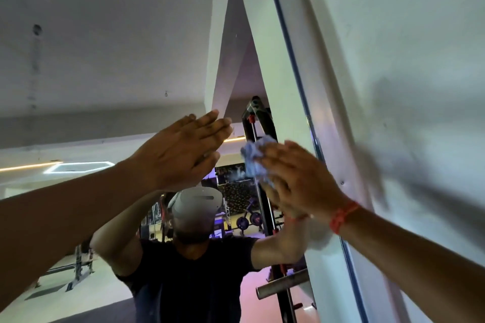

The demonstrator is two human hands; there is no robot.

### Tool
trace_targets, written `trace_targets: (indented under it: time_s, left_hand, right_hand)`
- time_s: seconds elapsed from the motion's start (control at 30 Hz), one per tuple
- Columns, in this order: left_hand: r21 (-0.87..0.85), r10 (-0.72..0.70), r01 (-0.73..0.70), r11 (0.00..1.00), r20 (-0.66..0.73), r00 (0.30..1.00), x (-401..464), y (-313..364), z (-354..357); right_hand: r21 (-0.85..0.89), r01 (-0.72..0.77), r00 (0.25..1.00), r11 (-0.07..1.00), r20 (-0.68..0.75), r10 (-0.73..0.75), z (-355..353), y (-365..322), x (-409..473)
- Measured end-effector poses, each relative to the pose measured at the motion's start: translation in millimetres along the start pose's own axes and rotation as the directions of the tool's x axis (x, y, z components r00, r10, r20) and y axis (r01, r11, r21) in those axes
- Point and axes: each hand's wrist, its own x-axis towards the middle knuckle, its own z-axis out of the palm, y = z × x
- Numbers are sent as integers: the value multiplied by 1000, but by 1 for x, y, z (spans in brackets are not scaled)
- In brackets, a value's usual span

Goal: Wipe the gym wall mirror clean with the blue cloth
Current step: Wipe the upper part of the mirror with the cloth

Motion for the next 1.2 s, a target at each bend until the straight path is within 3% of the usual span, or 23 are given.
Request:
trace_targets:
  time_s: [0.1, 0.17, 0.2, 0.23, 0.27, 0.33, 0.4, 0.43, 0.5, 0.53, 0.6, 0.63, 0.7, 0.77, 0.8, 0.87, 0.93, 0.97, 1.0, 1.07, 1.1, 1.13, 1.2]
  left_hand:
    - [7, 14, -14, 1000, 3, 1000, -3, -2, -1]
    - [9, 15, -15, 1000, -4, 1000, -6, -1, -1]
    - [12, 13, -13, 1000, -10, 1000, -8, 0, 0]
    - [15, 10, -10, 1000, -16, 1000, -9, 1, 0]
    - [14, 8, -7, 1000, -20, 1000, -11, 2, 1]
    - [4, 8, -8, 1000, -30, 1000, -14, 3, 1]
    - [-7, 12, -12, 1000, -28, 1000, -16, 3, 0]
    - [-6, 16, -16, 1000, -24, 1000, -17, 3, -1]
    - [-4, 29, -29, 1000, -20, 999, -21, 2, -1]
    - [-10, 34, -34, 999, -25, 999, -23, 1, -1]
    - [-26, 32, -33, 999, -36, 999, -26, 0, 0]
    - [-28, 31, -32, 999, -39, 999, -27, 0, 0]
    - [-22, 33, -34, 999, -49, 998, -28, 1, 1]
    - [-14, 34, -35, 999, -52, 998, -27, 2, 0]
    - [-11, 30, -31, 999, -52, 998, -27, 3, -1]
    - [5, 32, -32, 999, -51, 998, -26, 3, -4]
    - [19, 45, -44, 999, -56, 997, -25, 1, -6]
    - [25, 50, -49, 998, -58, 997, -24, -1, -7]
    - [32, 57, -55, 998, -56, 997, -24, -3, -7]
    - [56, 72, -69, 996, -54, 996, -23, -9, -7]
    - [67, 85, -82, 994, -49, 995, -21, -12, -7]
    - [81, 104, -100, 992, -41, 994, -19, -15, -7]
    - [115, 131, -126, 985, -33, 991, -17, -22, -9]
  right_hand:
    - [31, -261, 955, 965, -139, 262, 5, 15, 28]
    - [211, -464, 829, 860, -240, 506, 17, -19, 28]
    - [268, -495, 795, 827, -246, 555, 22, -42, 21]
    - [281, -462, 819, 841, -230, 526, 25, -64, 8]
    - [271, -352, 891, 896, -196, 409, 26, -82, -7]
    - [237, -52, 994, 970, -85, 74, 17, -82, -30]
    - [125, 113, 994, 986, -11, -113, 6, -43, -30]
    - [79, 87, 996, 993, -17, -86, 3, -22, -25]
    - [48, -184, 978, 982, -88, 188, -1, 2, -11]
    - [84, -341, 925, 936, -148, 350, 1, -5, -5]
    - [166, -470, 847, 867, -192, 496, 10, -39, -6]
    - [183, -410, 881, 894, -176, 440, 13, -57, -15]
    - [158, -88, 992, 983, -70, 100, 9, -77, -37]
    - [108, 135, 990, 985, 16, -138, 0, -49, -42]
    - [78, 132, 991, 988, 18, -133, -4, -29, -38]
    - [73, -113, 989, 991, -82, 119, -5, 9, -21]
    - [158, -430, 864, 889, -214, 456, 1, 9, -4]
    - [182, -471, 832, 863, -234, 503, 8, -5, 1]
    - [198, -418, 869, 886, -198, 454, 12, -23, 1]
    - [175, -59, 992, 983, -98, 77, 17, -44, -11]
    - [149, 106, 994, 983, -49, -100, 12, -35, -10]
    - [112, 186, 983, 976, -20, -185, 6, -17, -2]
    - [51, 93, 995, 994, -46, -91, 2, 19, 26]
